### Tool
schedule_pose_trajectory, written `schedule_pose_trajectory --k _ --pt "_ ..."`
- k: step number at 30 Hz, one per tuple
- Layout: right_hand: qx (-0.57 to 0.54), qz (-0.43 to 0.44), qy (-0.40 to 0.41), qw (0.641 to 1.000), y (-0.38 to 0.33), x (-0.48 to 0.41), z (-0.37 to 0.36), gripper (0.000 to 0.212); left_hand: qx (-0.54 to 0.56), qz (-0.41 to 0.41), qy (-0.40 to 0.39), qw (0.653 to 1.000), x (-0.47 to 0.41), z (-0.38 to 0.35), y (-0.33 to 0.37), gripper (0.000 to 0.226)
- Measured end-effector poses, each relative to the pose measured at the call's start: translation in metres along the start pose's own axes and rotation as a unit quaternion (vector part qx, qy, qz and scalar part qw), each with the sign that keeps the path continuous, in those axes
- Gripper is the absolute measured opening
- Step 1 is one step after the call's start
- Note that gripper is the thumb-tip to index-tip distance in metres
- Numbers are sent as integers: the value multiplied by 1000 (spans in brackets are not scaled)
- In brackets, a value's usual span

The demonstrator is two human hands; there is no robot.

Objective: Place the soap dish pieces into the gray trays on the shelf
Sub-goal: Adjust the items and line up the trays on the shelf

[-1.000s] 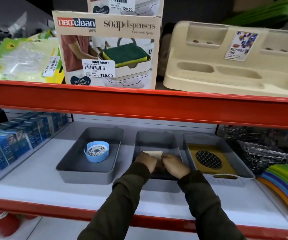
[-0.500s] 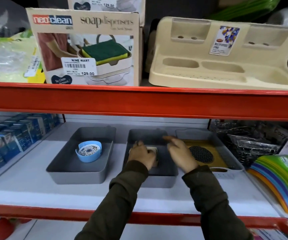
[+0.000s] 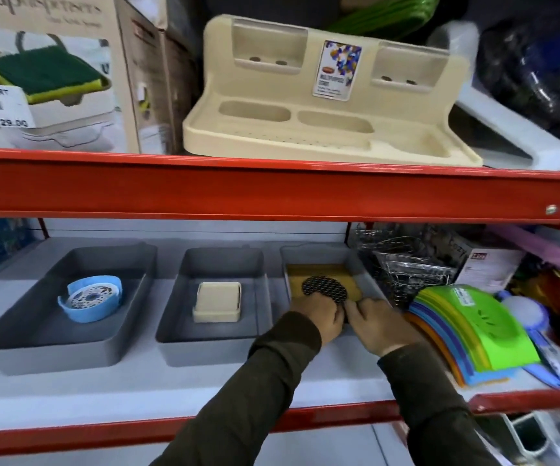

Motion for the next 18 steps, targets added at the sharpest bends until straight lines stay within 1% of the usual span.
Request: schedule_pose_trajectory --k 3,5,6,8,9,11,15,18 --pt "-2 31 13 999 1 -2 1 30 17 19 28 999 0 -5 -3 50" --pt "51 63 31 996 1 -5 -3 20 33 24 41 998 0 -6 -4 51" --pt "81 78 42 993 1 -5 -4 19 37 25 48 998 0 -6 -4 52" --pt "103 93 44 989 1 -4 -4 25 34 27 61 997 0 -8 -4 56" --pt "101 106 64 987 2 -4 -5 30 30 27 70 997 1 -9 -3 57" --pt "108 105 74 986 2 -4 -7 37 22 27 87 996 1 -12 -3 58" --pt "84 79 59 992 3 -3 -6 40 28 19 108 994 0 -14 -5 52" --pt "102 90 60 989 3 -4 -7 39 32 18 111 993 -1 -14 -6 51"
Point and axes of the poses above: each hand's wrist, its own x-axis away from the middle knuckle, its own z-axis out of the back of the hand, y = z × x, the point moved 3 cm from there along -x, towards the middle knuckle, and after that the axes turned 6 degrees about -z, right-handed, at the moved point
